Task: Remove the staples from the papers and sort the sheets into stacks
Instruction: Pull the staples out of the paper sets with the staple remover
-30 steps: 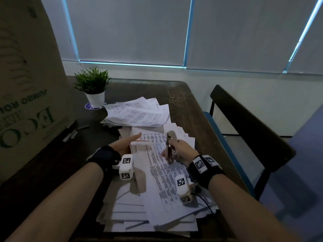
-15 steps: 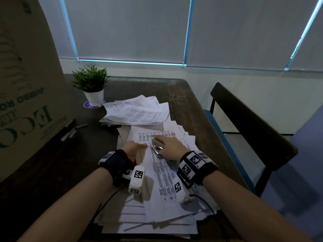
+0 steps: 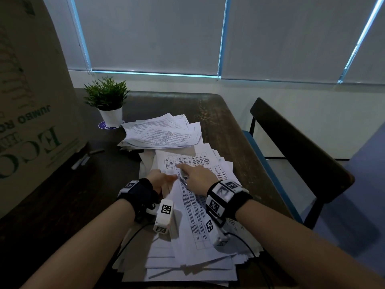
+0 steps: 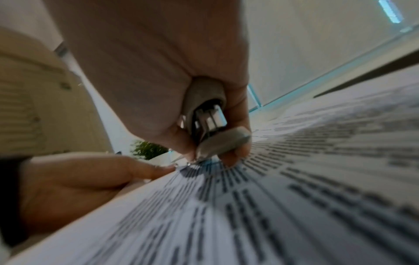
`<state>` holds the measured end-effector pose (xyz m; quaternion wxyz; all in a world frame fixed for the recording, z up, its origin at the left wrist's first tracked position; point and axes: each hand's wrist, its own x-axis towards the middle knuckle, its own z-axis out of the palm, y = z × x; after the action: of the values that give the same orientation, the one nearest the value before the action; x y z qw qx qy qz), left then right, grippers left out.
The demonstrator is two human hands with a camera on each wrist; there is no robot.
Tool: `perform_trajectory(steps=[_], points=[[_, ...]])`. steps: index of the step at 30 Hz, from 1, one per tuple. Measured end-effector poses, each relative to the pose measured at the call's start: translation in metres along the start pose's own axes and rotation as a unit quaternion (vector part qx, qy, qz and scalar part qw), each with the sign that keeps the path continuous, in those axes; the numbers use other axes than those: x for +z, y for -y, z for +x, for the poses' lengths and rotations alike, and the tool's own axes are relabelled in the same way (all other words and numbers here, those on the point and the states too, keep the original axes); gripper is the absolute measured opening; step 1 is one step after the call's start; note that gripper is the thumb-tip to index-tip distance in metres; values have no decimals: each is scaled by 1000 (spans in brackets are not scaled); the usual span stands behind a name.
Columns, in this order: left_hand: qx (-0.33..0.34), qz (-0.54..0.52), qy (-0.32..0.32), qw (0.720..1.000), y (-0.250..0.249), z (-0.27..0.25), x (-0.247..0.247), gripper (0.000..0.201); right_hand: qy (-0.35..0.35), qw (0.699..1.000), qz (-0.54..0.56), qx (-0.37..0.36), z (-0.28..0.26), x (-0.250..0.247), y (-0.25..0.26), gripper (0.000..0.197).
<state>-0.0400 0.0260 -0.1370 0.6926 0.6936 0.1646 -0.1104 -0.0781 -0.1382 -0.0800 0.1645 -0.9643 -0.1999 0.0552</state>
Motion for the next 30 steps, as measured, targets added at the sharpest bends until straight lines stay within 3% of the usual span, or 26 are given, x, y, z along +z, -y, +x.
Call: perform_trajectory(steps=[2, 6, 9, 13, 15, 17, 21, 22, 23, 25, 26, 28, 30], points=[[-11, -12, 1, 1000, 0, -4, 5, 12, -24, 1000, -20, 4, 1, 3, 9, 38], [-2, -37, -9, 999, 2, -3, 5, 34, -19, 999, -38, 12, 6, 5, 20, 28], [-1, -46, -22, 999, 6, 7, 4, 40, -16, 1000, 1, 13, 8, 1, 9, 24], [12, 0, -22, 1000, 2, 7, 4, 27, -9, 984, 172, 41, 15, 2, -11, 25], [15, 36, -33, 999, 4, 16, -2, 51, -45, 956, 277, 82, 19, 9, -21, 29], [0, 59, -26, 998, 17, 46, -13, 78, -108, 880, 438, 150, 21, 18, -38, 33], [-40, 139, 19, 989, -16, -4, -6, 42, -156, 693, 674, 203, 10, 17, -53, 39], [-47, 171, 46, 983, -23, -7, -6, 37, -171, 651, 706, 218, 7, 12, -55, 37], [-45, 212, 71, 974, -30, -10, -7, 41, -187, 589, 750, 236, 5, 7, -58, 35], [-39, 284, 90, 954, -34, 6, -13, 80, -212, 444, 829, 266, 9, 0, -67, 25], [-34, 295, 95, 950, -33, 21, -17, 99, -217, 395, 849, 276, 12, -3, -71, 21], [-14, 310, 71, 948, -36, 44, -23, 112, -227, 379, 847, 295, 18, -7, -77, 19], [4, 301, 24, 953, -53, 33, -25, 103, -234, 364, 852, 293, 21, -12, -82, 19]])
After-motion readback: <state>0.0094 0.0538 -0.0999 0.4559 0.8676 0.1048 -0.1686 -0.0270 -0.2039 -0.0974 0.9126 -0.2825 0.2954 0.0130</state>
